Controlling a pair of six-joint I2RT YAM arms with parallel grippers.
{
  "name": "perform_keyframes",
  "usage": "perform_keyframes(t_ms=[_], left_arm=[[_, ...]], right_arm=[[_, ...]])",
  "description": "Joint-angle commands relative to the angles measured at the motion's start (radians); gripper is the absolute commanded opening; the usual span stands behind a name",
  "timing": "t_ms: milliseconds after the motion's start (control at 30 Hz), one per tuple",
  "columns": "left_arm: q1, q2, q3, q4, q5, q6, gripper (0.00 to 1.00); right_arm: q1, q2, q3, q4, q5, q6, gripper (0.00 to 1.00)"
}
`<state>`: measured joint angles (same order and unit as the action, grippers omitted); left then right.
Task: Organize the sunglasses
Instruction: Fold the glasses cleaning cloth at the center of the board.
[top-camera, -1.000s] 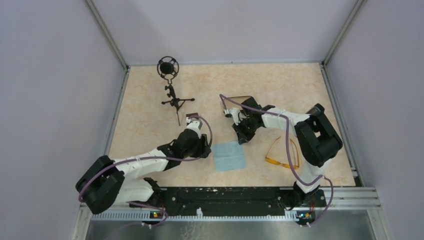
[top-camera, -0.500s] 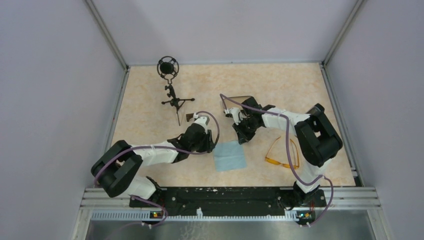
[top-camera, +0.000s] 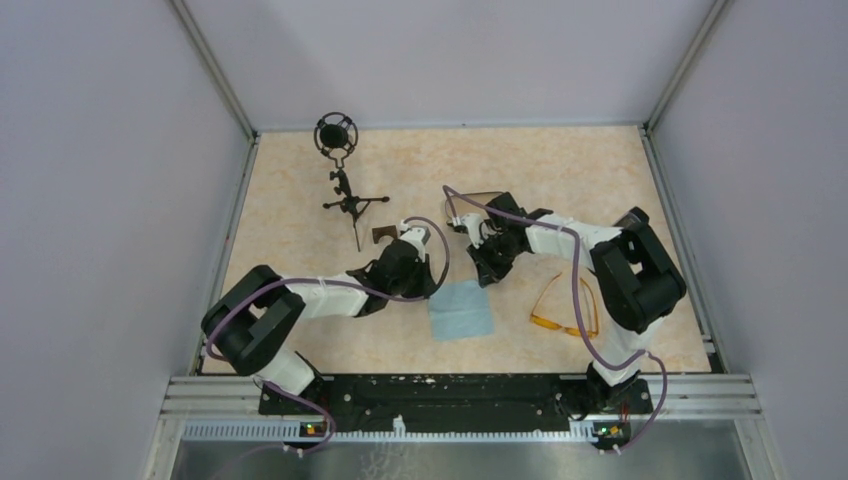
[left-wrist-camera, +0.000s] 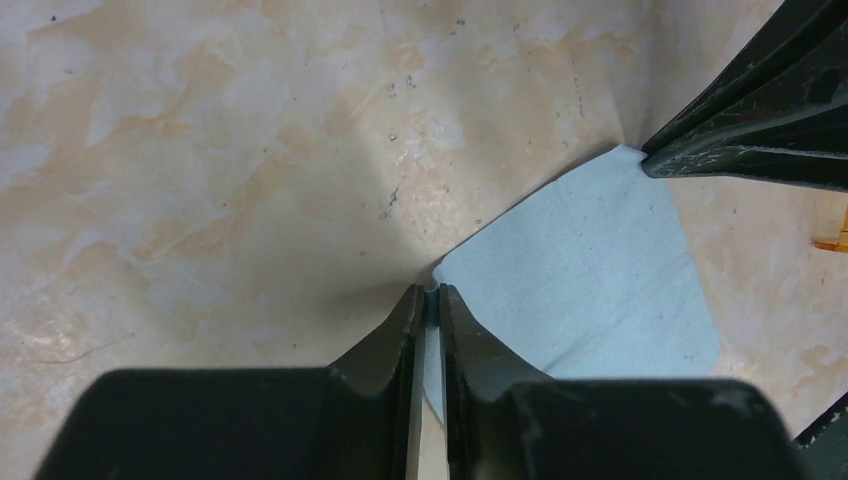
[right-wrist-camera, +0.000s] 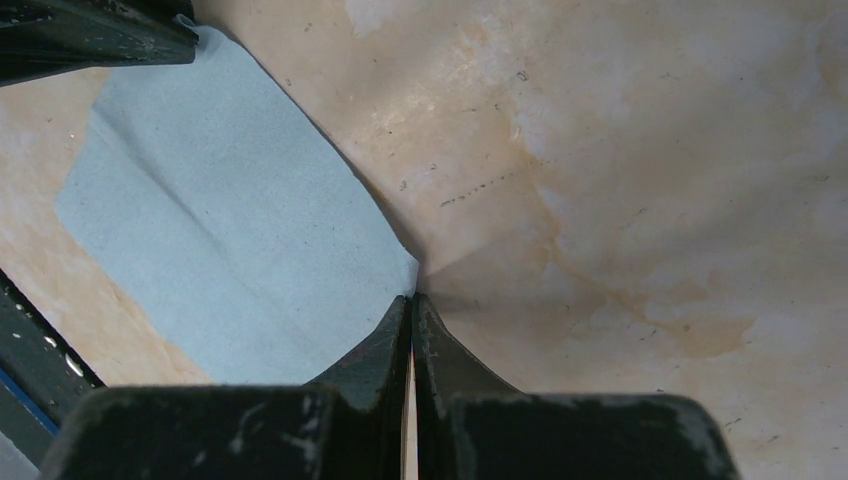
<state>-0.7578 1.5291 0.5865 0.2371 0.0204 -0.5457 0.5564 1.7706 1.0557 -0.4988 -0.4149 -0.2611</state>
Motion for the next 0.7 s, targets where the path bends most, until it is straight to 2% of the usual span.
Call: perform_keyframes(t_ms=[0, 267, 667], left_arm=[[0.005, 0.036, 0.048, 0.0, 0.02, 0.033, 0.14], [0.004, 0.055, 0.108, 0.029, 0.018, 0.062, 0.0], [0.035, 0.142, 0.221, 0.03, 0.039, 0.109, 0.0]], right_arm=[[-0.023, -0.009, 0.027, 0.002, 0.003, -0.012, 0.0], [-0.07, -0.045, 0.033, -0.016, -0.042, -0.048, 0.0], [-0.114, -0.039, 0.055, 0.014, -0.066, -0.127, 0.0]])
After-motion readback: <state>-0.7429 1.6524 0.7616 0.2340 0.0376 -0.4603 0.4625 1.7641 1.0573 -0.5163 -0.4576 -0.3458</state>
